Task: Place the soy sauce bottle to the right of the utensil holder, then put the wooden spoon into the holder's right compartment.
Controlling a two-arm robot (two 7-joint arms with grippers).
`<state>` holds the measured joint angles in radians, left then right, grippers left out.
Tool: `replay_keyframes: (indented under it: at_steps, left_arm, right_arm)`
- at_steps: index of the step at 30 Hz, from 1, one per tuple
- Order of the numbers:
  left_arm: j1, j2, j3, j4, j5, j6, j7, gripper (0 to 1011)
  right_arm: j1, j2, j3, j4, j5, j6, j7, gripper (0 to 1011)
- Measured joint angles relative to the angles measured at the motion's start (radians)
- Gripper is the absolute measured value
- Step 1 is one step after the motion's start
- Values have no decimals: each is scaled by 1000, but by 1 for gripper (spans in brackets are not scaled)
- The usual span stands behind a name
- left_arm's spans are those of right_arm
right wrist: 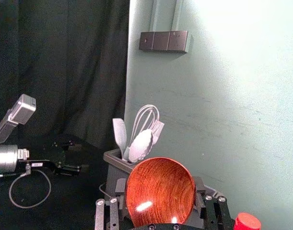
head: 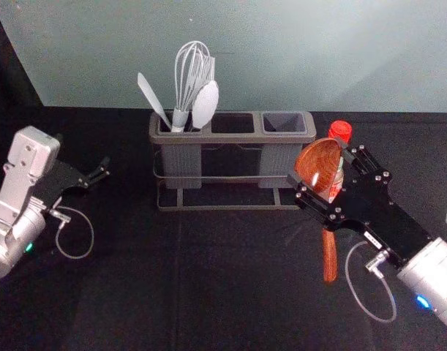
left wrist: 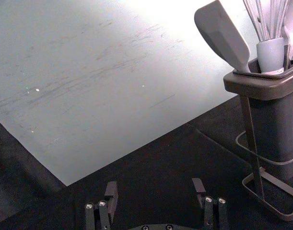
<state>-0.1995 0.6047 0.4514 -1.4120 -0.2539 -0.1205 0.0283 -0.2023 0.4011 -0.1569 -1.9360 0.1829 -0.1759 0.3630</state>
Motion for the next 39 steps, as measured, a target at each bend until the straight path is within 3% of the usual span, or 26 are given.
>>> replay_keyframes:
  at_steps: [5,9,23,33,39]
  left_arm:
    - [0,0,0,0,0,0,0,1011]
    - [0,0,0,0,0,0,0,1011]
    - [0,0,0,0,0,0,0,1011]
    - [0,0,0,0,0,0,0,1011]
    - [0,0,0,0,0,0,0,1011]
  right_arm:
    - [14,-6,0,2,0,-18,-15,837]
    - [54,-13,-4,19,-6,-34,-20,837]
    - [280,-48,-48,132,-31,-59,-11,838]
    - [386,-67,-72,200,-32,-60,-5,838]
    - [456,-95,-89,271,-22,-93,1,837]
